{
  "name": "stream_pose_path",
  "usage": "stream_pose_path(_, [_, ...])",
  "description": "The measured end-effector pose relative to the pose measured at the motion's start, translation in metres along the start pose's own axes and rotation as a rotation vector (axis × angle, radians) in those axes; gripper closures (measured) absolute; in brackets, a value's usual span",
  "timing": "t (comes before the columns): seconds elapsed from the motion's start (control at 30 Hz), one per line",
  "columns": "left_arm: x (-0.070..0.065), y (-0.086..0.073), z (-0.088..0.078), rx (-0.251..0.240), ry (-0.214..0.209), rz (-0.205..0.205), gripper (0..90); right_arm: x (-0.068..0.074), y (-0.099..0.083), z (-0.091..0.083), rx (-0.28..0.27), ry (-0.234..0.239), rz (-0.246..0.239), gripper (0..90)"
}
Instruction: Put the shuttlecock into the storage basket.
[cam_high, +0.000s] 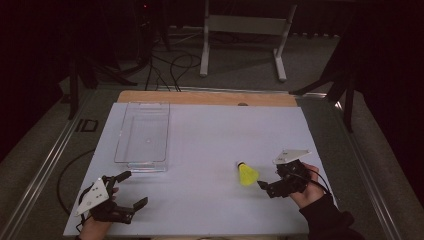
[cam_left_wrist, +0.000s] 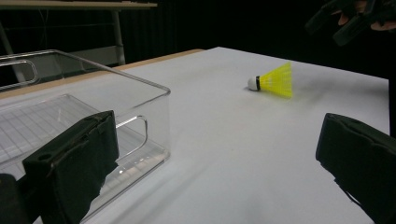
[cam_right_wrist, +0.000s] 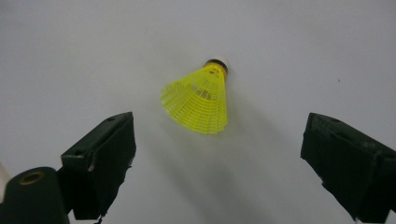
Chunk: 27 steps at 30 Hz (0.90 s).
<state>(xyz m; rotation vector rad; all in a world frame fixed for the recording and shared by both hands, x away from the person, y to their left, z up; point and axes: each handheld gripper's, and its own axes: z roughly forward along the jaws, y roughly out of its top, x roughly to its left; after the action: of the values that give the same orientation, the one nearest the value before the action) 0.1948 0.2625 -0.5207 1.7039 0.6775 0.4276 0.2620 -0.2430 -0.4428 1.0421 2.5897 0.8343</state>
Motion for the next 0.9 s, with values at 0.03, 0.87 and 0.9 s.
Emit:
stream_pose_path(0.03, [0.000, 0.000, 0.000, 0.000, 0.000, 0.000, 0.0, -0.001, 0.000, 0.002, 0.006, 0.009, 0.004, 10.3])
stream_pose_path(0.87, [0.000, -0.001, 0.000, 0.005, -0.008, -0.004, 0.0, -0.005, -0.006, 0.059, 0.210, 0.043, 0.111, 9.2])
stream_pose_path(0.9, [0.000, -0.001, 0.001, 0.006, -0.008, -0.002, 0.0, -0.005, -0.005, 0.060, 0.219, 0.044, 0.113, 9.3])
